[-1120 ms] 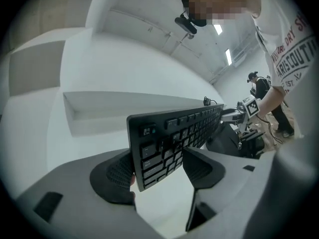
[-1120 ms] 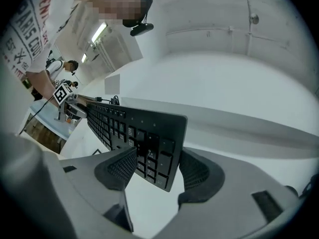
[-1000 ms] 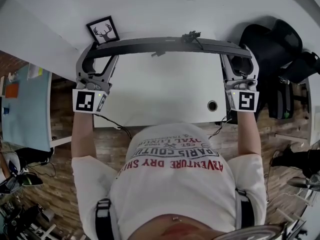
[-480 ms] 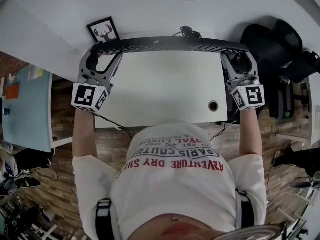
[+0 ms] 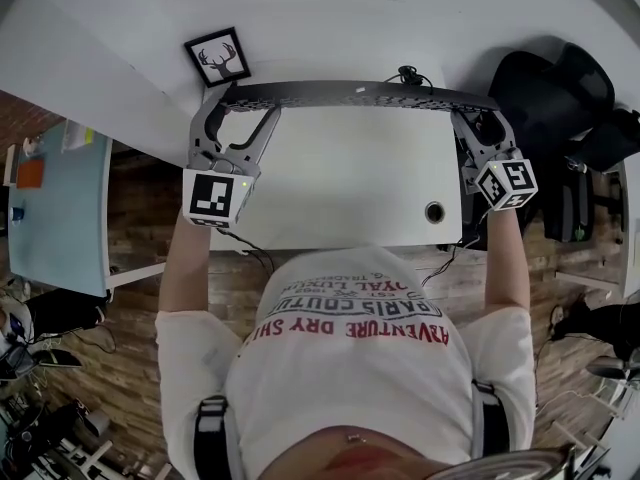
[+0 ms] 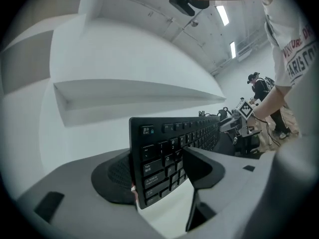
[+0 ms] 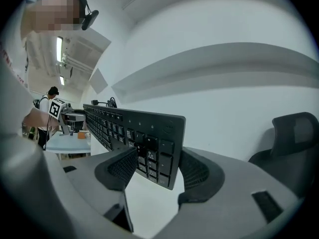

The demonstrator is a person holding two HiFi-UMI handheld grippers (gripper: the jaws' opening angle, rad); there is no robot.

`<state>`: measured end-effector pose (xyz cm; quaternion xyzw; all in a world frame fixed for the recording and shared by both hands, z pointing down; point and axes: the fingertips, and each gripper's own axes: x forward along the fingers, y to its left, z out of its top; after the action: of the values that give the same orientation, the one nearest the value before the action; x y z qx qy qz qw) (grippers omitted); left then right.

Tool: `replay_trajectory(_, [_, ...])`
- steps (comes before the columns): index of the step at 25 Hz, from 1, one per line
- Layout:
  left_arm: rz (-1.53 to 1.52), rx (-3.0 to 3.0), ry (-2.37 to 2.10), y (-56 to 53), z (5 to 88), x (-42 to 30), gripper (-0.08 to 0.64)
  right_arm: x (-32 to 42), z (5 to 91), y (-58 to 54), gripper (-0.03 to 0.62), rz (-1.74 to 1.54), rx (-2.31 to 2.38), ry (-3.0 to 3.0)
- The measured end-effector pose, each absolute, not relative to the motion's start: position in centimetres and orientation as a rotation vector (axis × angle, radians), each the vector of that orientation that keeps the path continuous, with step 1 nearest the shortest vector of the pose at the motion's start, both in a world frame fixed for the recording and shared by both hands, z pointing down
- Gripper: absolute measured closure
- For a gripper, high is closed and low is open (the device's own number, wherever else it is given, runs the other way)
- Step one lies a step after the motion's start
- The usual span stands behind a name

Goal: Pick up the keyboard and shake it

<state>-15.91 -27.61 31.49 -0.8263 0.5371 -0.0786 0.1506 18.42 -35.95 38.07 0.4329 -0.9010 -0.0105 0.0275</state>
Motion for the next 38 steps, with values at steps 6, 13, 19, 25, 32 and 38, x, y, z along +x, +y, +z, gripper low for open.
replay_trajectory(6, [-0.305, -2.234, 1.397, -25.3, 31.7, -13.3, 0.259, 20.0, 38.6, -36.0, 0.313, -0.084, 1.374, -2.723])
replay_trajectory(13, [-0.244, -2.230, 1.395, -25.2, 31.7, -13.3, 0.259, 20.1, 37.8, -36.0, 0.313, -0.144, 1.385, -2.707])
replay_trajectory(19, [-0.123, -2.519, 1.548, -27.4, 33.7, -15.6, 0.259, 18.8, 36.4, -35.5, 0.313, -0.211, 1.354, -2.662])
replay_trajectory(25, [-0.102, -2.735, 1.637, -28.9, 36.0, -19.2, 0.259, 15.7, 35.1, -34.8, 0.313, -0.258, 1.200, -2.687])
replay_trajectory(32, [0.001, -2.930, 1.620, -30.3, 38.2, -22.2, 0.258, 12.4, 32.4, -33.2, 0.328, -0.416, 1.128, -2.793])
replay_trajectory(38, [0.145, -2.971, 1.518, -30.5, 38.8, -23.7, 0.256, 9.7, 28.5, -30.9, 0.330, -0.804, 1.152, -2.823])
